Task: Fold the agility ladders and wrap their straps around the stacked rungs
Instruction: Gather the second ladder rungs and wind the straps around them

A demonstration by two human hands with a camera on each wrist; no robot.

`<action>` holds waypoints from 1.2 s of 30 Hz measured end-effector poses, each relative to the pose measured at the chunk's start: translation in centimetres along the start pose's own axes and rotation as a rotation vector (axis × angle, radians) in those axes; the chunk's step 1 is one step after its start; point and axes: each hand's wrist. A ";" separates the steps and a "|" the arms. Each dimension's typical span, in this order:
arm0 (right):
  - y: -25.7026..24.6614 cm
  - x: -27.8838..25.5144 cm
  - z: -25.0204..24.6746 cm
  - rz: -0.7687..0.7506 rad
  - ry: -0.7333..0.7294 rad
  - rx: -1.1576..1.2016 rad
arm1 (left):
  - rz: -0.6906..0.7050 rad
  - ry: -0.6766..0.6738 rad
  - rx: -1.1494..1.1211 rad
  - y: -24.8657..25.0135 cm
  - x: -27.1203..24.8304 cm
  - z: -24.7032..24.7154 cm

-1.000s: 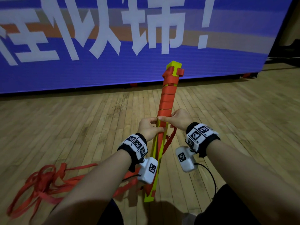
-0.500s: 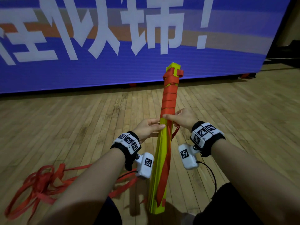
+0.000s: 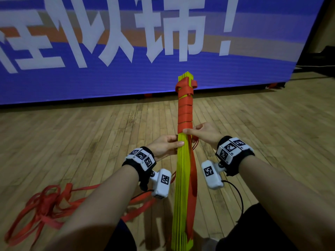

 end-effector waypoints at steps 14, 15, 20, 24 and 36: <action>0.7 0.3 0.0 -0.026 -0.069 -0.094 | 0.031 0.239 0.053 -0.6 0.1 0.4; 0.8 0.3 0.1 -0.025 -0.064 -0.114 | 0.038 0.265 0.065 -0.6 0.2 0.4; 0.8 0.5 0.3 -0.041 -0.093 -0.158 | 0.057 0.368 0.127 -0.7 0.6 0.9; 0.7 0.2 0.4 -0.067 -0.067 -0.229 | 0.061 0.405 0.159 -0.8 1.1 1.0; 0.2 0.3 1.0 -0.073 -0.033 -0.216 | 0.111 0.573 0.183 -1.1 2.0 1.1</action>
Point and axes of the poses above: each hand's wrist, its own x-axis towards the middle knuckle, its own z-axis out of the palm, y = z × x, and after that the axes turned 5 degrees about -z, right-handed
